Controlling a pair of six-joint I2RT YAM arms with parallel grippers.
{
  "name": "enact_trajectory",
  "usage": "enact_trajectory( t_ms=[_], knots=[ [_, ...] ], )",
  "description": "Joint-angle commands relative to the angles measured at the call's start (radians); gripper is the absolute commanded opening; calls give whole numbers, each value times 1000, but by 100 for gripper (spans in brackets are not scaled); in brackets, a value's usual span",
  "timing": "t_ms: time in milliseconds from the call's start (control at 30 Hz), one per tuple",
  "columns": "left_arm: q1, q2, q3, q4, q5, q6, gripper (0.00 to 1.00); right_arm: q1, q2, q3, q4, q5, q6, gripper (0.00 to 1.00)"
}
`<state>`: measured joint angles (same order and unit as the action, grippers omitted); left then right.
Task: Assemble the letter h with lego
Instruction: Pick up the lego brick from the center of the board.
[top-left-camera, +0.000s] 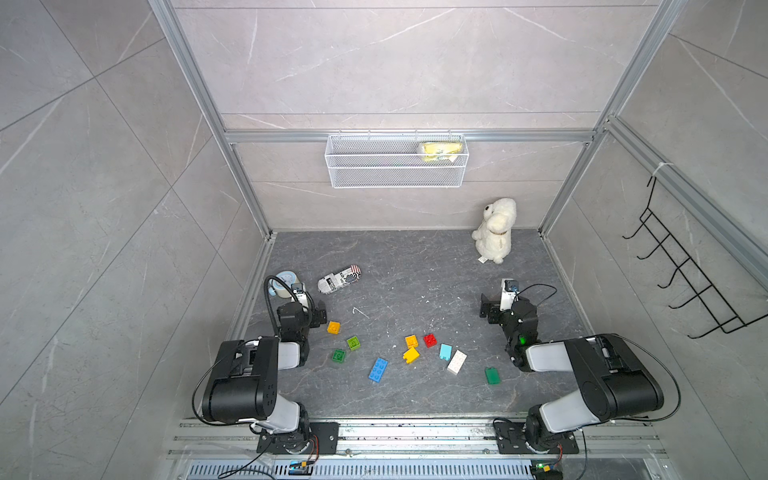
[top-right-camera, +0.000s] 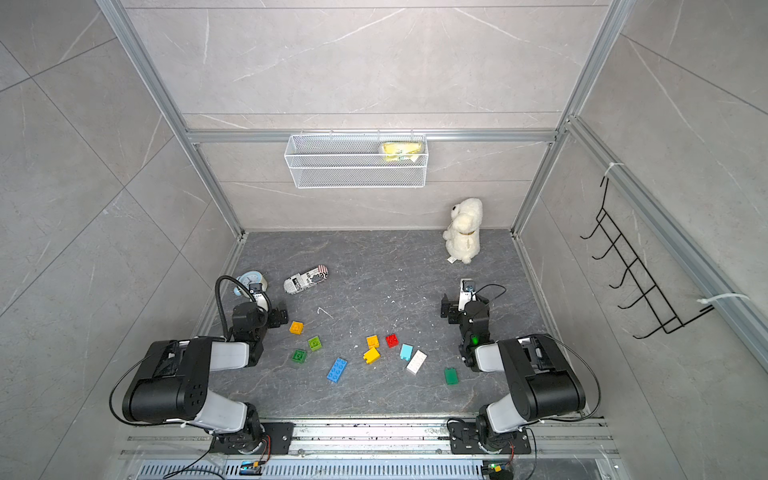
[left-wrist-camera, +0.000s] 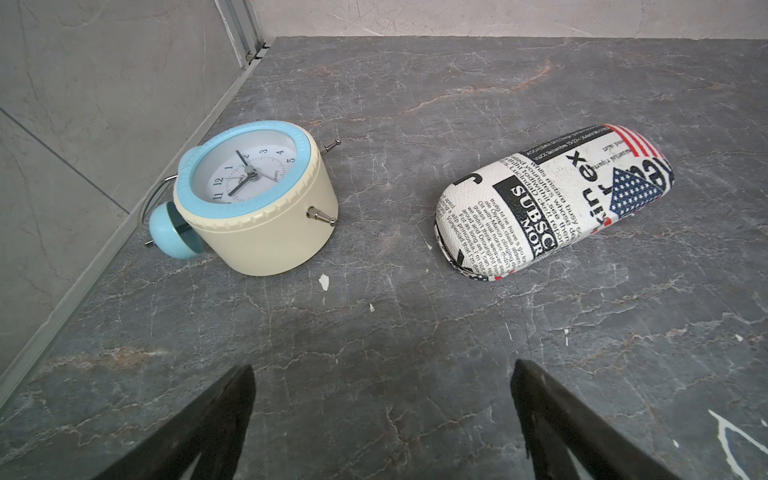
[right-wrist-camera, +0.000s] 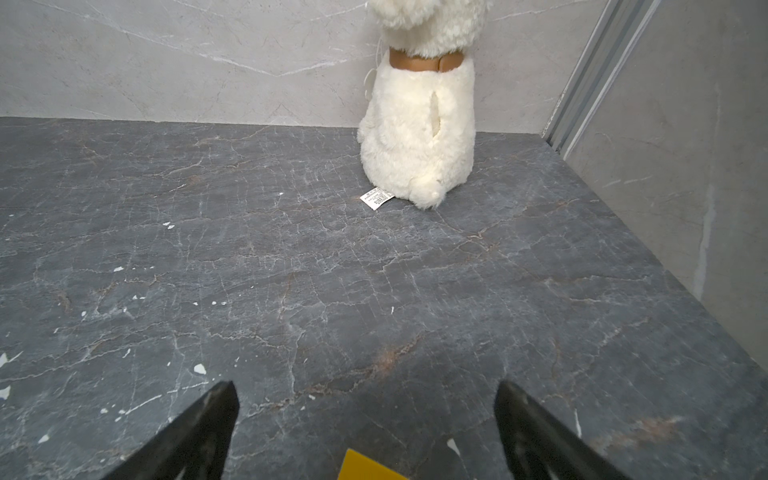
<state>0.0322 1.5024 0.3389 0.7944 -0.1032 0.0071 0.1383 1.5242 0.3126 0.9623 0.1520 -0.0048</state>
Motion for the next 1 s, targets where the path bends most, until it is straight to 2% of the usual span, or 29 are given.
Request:
enact_trajectory(
  t_ms=[0, 133, 167, 200, 267, 300, 400, 500, 567, 600, 667, 733, 833, 967],
  knots=[
    [-5, 1, 19, 59, -13, -12, 100, 0, 14, 25, -4, -14, -10, 99],
    [-10, -31, 16, 57, -57, -12, 100, 5, -1, 10, 20, -13, -28, 100],
    [-13, -83, 27, -8, -52, -8, 100, 10, -20, 6, 16, -12, -33, 100],
    [-15, -152, 69, -147, -57, -20, 100, 23, -60, 5, -13, 12, -42, 100],
    [-14, -234, 153, -304, -97, -37, 100, 51, -171, 66, -222, 23, -67, 100],
    [-14, -265, 192, -340, -71, -24, 100, 71, -227, 115, -337, 13, -84, 100],
    [-14, -344, 310, -446, 49, -42, 100, 93, -345, 227, -558, -36, 46, 100],
    [-14, -388, 441, -681, 89, -214, 100, 95, -387, 324, -734, -98, 213, 100],
    [-15, -403, 517, -862, 61, -279, 100, 93, -384, 422, -911, -135, 328, 100],
    [-32, -416, 527, -923, -42, -337, 100, 92, -377, 456, -966, -152, 362, 99],
    [-72, -471, 505, -970, -266, -471, 100, 83, -378, 441, -957, -210, 443, 100],
    [-72, -533, 460, -924, -288, -490, 100, 64, -383, 388, -869, -289, 548, 99],
    [-79, -586, 444, -928, -318, -502, 100, 28, -360, 360, -749, -444, 625, 100],
    [-114, -574, 476, -967, -320, -500, 100, -3, -363, 305, -659, -447, 711, 100]
  ],
)
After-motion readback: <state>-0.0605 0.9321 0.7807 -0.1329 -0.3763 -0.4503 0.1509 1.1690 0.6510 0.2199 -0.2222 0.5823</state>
